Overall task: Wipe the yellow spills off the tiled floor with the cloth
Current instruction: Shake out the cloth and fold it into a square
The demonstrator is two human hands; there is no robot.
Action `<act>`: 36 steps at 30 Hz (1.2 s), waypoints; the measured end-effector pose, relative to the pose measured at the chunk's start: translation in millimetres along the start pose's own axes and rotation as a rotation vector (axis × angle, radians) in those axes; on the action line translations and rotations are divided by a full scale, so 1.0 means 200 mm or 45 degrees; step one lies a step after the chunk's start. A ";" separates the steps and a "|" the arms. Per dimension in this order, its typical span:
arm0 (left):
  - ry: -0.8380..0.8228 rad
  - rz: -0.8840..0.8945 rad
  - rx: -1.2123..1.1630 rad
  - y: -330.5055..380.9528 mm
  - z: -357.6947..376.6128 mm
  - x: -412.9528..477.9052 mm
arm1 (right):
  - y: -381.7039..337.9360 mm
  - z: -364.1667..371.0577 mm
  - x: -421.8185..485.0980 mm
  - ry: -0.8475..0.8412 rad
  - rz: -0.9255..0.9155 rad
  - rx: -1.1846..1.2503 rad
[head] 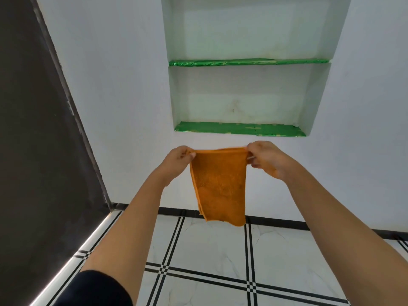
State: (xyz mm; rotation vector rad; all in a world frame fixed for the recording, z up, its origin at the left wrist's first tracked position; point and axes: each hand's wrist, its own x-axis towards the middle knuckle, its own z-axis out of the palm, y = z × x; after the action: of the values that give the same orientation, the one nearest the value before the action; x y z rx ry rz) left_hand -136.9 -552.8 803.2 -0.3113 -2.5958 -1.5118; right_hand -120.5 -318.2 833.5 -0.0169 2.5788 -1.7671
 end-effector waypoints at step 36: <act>0.148 -0.736 -1.327 -0.17 0.01 0.06 | 0.05 0.33 0.07 -0.394 0.143 0.630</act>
State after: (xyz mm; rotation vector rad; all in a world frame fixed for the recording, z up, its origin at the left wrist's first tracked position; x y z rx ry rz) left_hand -157.7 -565.6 775.0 0.4866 -1.6280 -2.8529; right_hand -133.4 -376.2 801.0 -0.1248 1.8511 -2.1087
